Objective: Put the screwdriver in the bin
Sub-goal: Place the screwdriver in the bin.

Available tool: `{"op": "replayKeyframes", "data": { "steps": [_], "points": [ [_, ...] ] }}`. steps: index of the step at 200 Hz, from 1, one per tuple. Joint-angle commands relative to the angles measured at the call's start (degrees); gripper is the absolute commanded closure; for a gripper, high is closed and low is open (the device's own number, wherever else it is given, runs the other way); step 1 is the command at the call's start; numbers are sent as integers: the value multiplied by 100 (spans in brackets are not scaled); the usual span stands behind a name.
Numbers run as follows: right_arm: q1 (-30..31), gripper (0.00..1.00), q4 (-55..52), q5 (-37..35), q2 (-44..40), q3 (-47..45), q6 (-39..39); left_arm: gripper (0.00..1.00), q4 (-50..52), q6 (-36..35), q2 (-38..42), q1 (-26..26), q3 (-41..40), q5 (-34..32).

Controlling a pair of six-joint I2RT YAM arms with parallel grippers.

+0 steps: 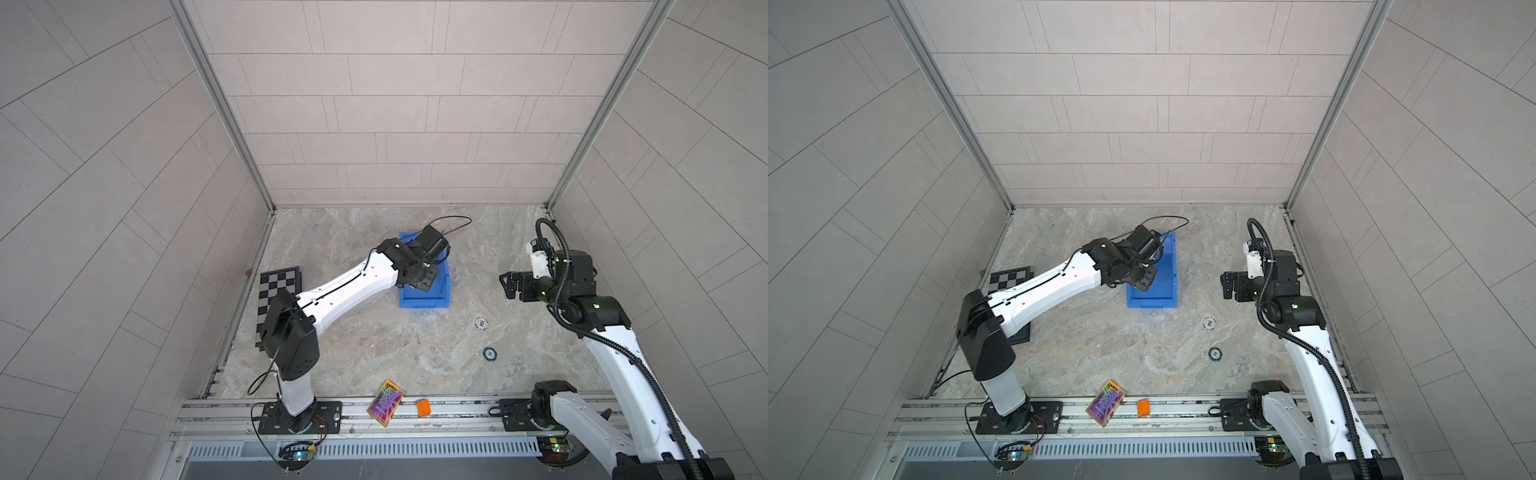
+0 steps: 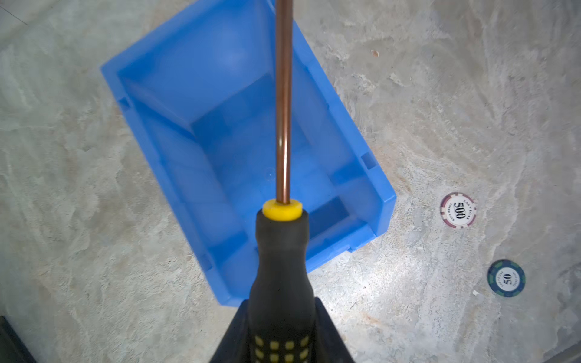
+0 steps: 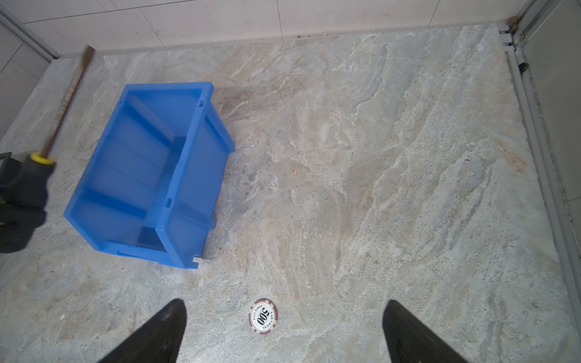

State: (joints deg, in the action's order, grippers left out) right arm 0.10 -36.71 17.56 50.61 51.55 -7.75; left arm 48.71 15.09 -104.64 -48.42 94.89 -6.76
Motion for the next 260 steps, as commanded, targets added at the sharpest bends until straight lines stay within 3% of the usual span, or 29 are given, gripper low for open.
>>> {"op": "replayKeyframes", "data": {
  "steps": [1, 126, 260],
  "points": [
    [12, 0, -99, 6, -122, 171, 10, 90, 115, 145, -345, 8, 267, -163],
    [8, 0, -177, 1, -285, 48, 1, 87, 152, 535, -1669, 34, 1033, -789],
    [7, 0, -233, -52, -286, -22, 69, 76, 143, 782, -2338, 113, 1264, -642]
  ]
}}
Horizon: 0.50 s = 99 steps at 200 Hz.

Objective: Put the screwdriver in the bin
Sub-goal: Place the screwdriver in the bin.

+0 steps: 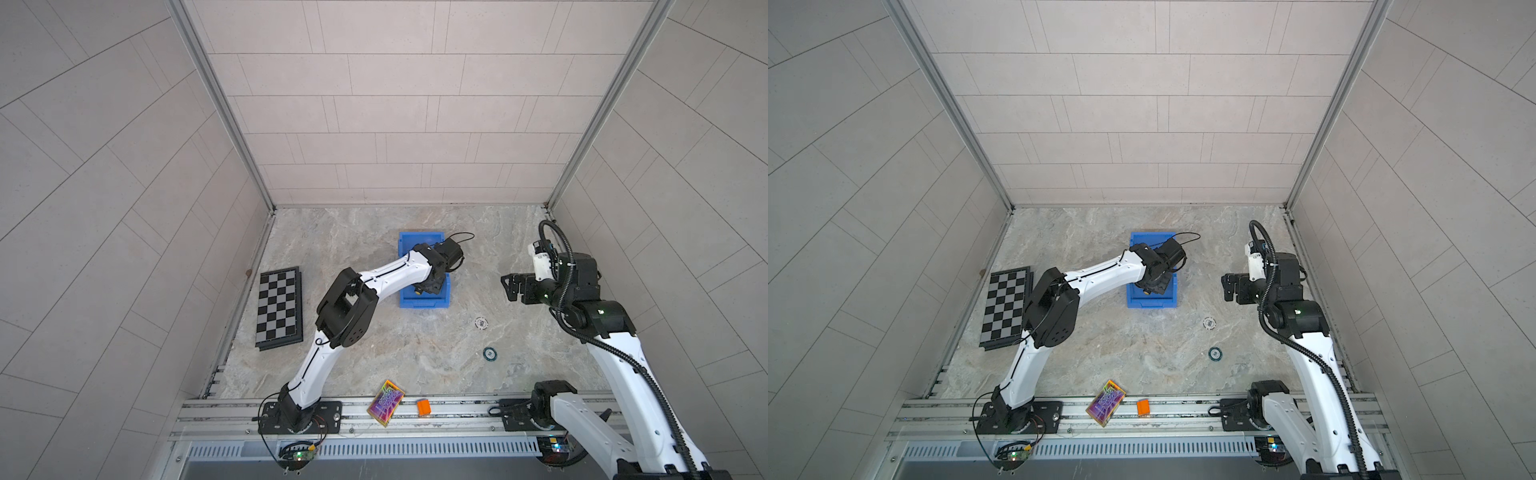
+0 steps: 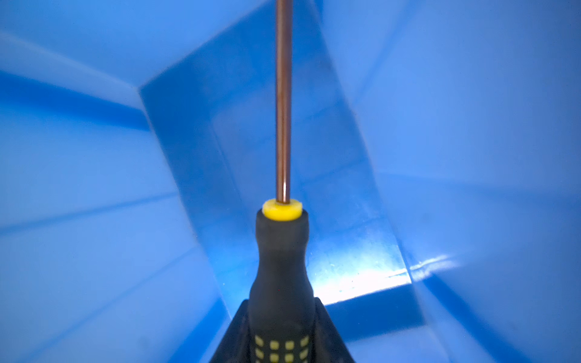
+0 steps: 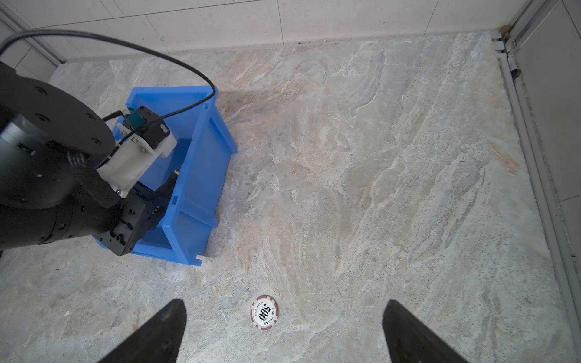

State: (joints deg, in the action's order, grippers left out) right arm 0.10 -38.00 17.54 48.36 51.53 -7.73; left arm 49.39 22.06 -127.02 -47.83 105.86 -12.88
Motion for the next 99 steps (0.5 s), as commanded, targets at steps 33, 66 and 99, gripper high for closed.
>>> {"op": "replayKeyframes", "data": {
  "steps": [33, 66, 99],
  "points": [
    [5, 0, -97, -82, -37, -57, 86, 72, 28, 115, -103, 72, 75, -17],
    [0, 0, -50, -74, -20, -71, 57, 69, -8, 62, -160, 105, 79, -22],
    [7, 0, -23, -66, -29, -75, 28, 68, -38, 31, -173, 142, 40, -6]
  ]
}}
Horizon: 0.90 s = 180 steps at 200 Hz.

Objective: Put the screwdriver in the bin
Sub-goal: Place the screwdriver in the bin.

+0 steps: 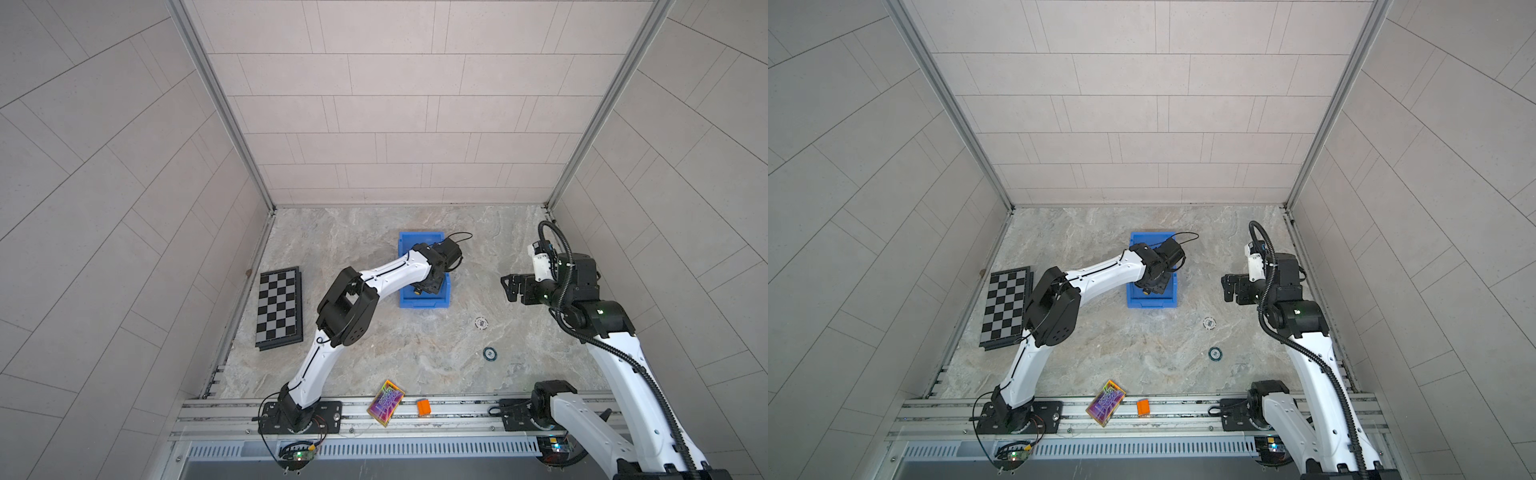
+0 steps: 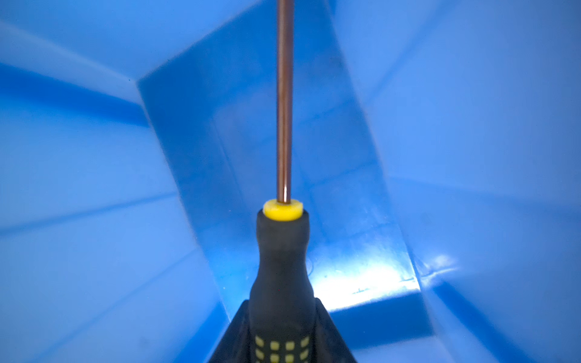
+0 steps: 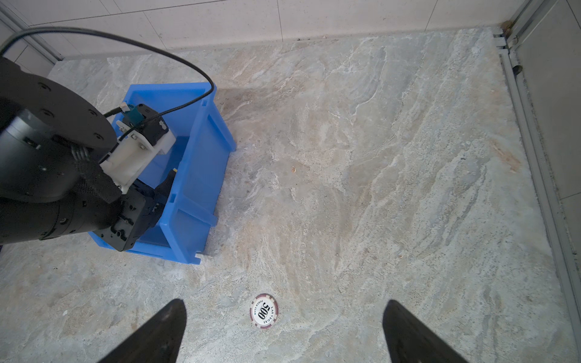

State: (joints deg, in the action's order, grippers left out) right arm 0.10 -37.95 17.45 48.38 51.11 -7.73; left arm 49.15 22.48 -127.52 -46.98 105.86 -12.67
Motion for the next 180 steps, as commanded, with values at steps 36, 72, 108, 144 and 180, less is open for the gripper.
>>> {"op": "replayKeyframes", "data": {
  "steps": [36, 72, 108, 144, 180],
  "points": [
    [3, 0, -18, -73, -64, -55, 22, 67, -72, -62, -148, 92, 29, 25],
    [7, 0, -23, -56, -86, -83, -22, 62, -166, -97, -160, 103, 1, 142],
    [5, 0, -49, -103, -165, -128, -26, 61, -240, -134, -219, 110, 46, 220],
    [8, 0, -78, -116, -193, -115, -34, 58, -248, -166, -122, 110, 133, 238],
    [3, 0, -89, -106, -210, -75, -52, 53, -240, -208, 156, 108, 302, 186]
  ]
}}
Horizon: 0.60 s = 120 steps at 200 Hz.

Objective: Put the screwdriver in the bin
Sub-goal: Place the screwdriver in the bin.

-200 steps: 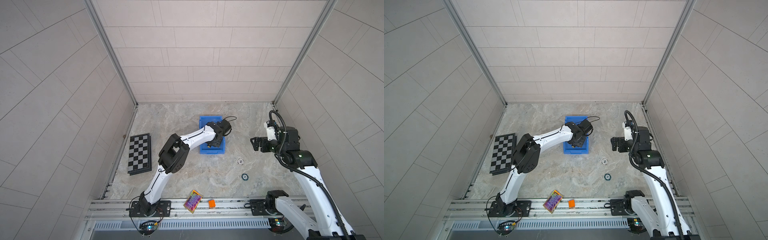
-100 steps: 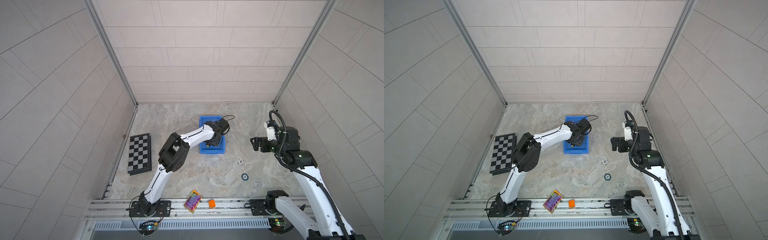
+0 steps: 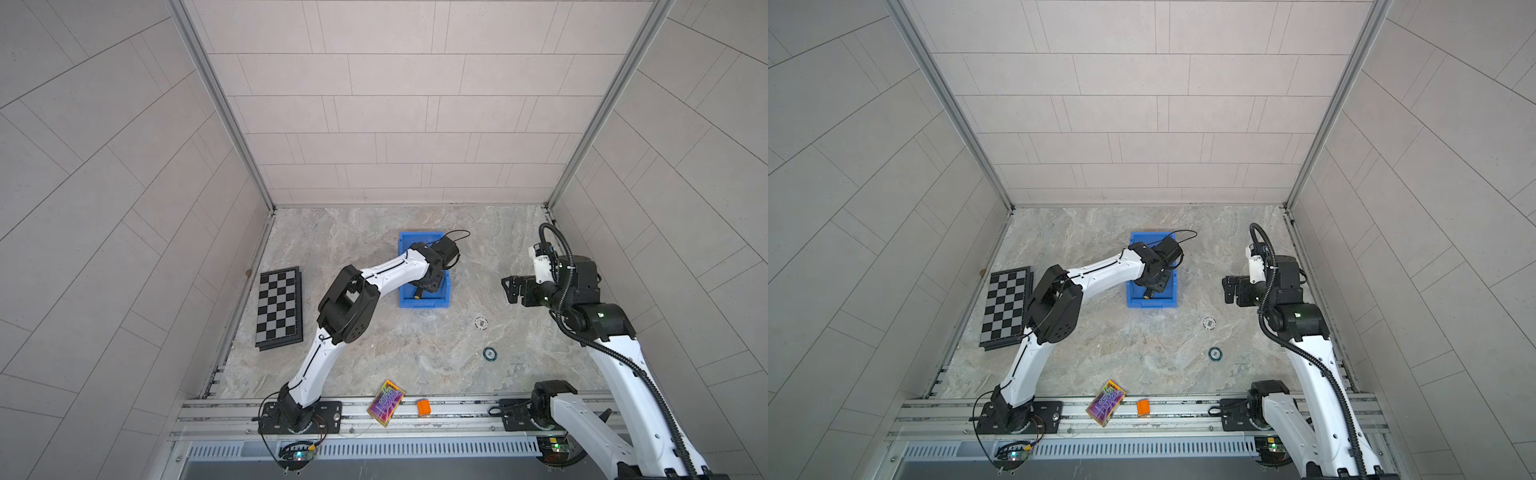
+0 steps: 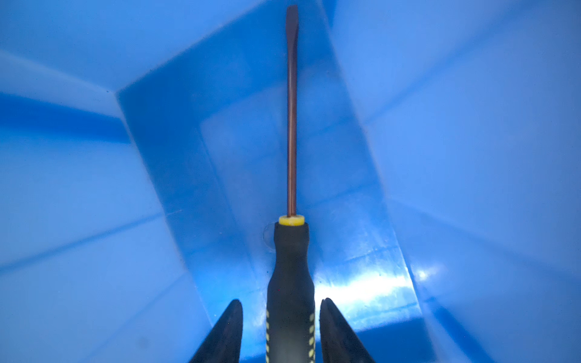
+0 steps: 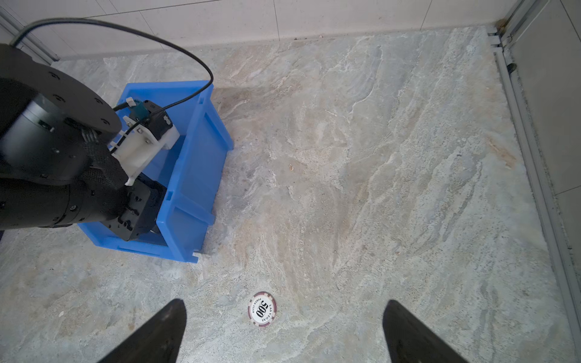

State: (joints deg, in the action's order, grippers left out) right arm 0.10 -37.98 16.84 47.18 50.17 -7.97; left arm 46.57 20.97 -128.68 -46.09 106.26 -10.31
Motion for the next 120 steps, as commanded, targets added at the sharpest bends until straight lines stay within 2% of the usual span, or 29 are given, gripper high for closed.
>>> {"op": "replayKeyframes", "data": {
  "steps": [1, 78, 105, 120],
  "points": [
    [5, 0, -92, -43, -92, 19, -29, 53, 14, -58, 281, 15, 268, -50],
    [7, 0, -108, -86, -53, 123, -179, 41, -308, -185, 1385, -7, 360, -177],
    [18, 2, -33, -74, 75, 116, -380, 39, -822, -471, 1963, -6, 16, -192],
    [53, 2, 70, -2, 137, 83, -415, 34, -1112, -645, 2287, -6, -209, -353]
  ]
}}
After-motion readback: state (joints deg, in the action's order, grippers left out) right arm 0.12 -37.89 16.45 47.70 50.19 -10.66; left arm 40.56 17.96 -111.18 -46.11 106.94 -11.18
